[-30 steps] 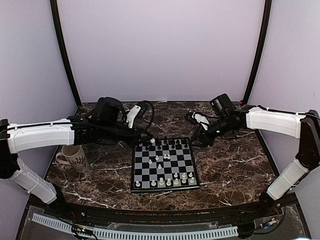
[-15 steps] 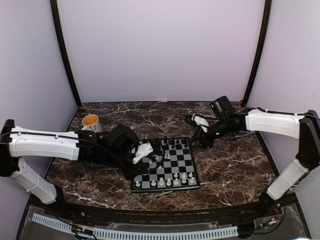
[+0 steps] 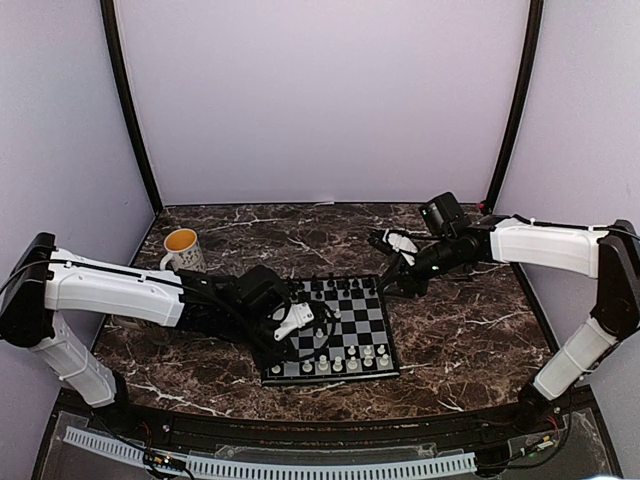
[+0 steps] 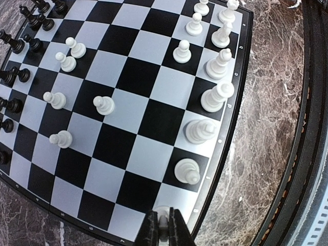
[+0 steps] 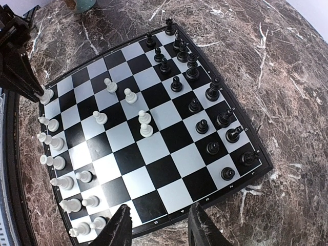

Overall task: Set up the chess pieces on the board
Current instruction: Place the knight at b1.

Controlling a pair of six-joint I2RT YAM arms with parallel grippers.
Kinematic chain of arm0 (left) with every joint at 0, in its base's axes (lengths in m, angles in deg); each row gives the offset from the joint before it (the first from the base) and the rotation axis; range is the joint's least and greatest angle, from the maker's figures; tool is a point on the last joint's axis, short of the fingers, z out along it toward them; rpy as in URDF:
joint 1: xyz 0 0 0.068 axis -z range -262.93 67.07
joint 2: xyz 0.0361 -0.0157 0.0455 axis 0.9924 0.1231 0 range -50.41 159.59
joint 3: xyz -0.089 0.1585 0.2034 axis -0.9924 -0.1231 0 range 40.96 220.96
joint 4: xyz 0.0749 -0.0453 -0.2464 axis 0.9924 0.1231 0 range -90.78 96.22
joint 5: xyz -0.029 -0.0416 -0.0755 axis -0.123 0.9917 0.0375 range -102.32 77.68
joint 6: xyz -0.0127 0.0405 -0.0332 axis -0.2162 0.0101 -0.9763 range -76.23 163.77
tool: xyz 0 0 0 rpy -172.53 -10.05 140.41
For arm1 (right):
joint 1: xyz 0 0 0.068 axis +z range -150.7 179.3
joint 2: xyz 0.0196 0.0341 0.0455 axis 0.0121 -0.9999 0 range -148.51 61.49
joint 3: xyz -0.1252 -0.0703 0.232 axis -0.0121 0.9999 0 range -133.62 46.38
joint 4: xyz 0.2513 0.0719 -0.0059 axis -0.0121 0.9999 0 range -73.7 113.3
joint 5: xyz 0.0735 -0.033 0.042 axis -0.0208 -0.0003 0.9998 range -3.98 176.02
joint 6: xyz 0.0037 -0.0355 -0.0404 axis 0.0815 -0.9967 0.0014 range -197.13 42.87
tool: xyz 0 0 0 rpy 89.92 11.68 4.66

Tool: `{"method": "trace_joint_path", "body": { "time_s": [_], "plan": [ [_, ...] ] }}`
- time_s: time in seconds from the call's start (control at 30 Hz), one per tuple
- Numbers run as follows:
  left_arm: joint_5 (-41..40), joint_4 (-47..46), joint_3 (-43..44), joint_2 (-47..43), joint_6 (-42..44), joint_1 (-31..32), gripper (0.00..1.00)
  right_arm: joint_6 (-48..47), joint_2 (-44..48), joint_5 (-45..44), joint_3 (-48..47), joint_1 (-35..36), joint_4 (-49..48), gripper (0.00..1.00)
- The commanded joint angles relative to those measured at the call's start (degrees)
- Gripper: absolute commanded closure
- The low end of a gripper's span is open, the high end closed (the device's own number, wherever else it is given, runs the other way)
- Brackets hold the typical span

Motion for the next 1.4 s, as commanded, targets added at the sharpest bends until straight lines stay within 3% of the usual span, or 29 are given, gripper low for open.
{"method": "trace_joint_path", "body": {
  "time_s": [0.0,0.8,1.37],
  "plan": [
    [1.7,-1.6,-1.4,0.8,0.3,0.3,1.00,-0.7,-0.6,0.8,-0.3,0.2,-0.9,0.62],
    [3.4,-3.0,-3.3,2.8,-0.2,0.5,0.97,-0.7,-2.3,1.1,-0.9,0.2,-0.3,0.62],
    [1.3,1.8,-0.7,0.0,0.1,0.6,0.73,-0.8,-2.3,1.3,-1.0,0.2,0.0,0.61]
  ]
}}
